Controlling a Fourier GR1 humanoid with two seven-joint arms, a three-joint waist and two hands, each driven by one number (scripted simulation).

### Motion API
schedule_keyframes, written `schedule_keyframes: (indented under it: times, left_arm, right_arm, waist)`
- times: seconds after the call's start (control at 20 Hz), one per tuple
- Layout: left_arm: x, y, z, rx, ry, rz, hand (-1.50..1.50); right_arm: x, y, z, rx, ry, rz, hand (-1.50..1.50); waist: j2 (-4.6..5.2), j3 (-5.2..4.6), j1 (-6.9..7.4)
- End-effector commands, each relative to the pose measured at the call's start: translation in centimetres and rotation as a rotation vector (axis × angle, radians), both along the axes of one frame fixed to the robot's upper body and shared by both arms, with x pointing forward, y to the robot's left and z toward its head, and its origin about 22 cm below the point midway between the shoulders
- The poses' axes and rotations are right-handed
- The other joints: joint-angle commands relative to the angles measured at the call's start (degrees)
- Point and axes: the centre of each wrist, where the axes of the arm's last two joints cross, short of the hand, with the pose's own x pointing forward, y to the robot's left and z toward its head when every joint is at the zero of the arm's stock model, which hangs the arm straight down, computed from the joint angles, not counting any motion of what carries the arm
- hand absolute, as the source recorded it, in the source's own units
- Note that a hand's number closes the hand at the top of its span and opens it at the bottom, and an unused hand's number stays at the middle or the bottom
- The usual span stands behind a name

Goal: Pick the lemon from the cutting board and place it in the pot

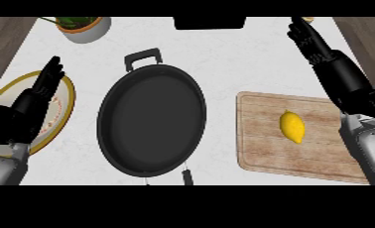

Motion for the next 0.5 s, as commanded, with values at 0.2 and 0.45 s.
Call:
schedule_keyframes:
  times: [0.2, 0.45]
  left_arm:
    - [1.9, -4.0, 3.0, -0.170, -0.093, 0.075, 0.00]
    - [1.9, -4.9, 4.0, -0.275, -0.067, 0.069, 0.00]
  right_arm:
    - [3.1, -11.1, -1.6, 0.104, 0.018, 0.009, 1.50]
    - [-0.5, -15.6, -7.9, -0.153, -0.036, -0.125, -1.50]
  waist:
    - [0.82, -0.53, 2.74]
    - [0.88, -0.37, 2.89]
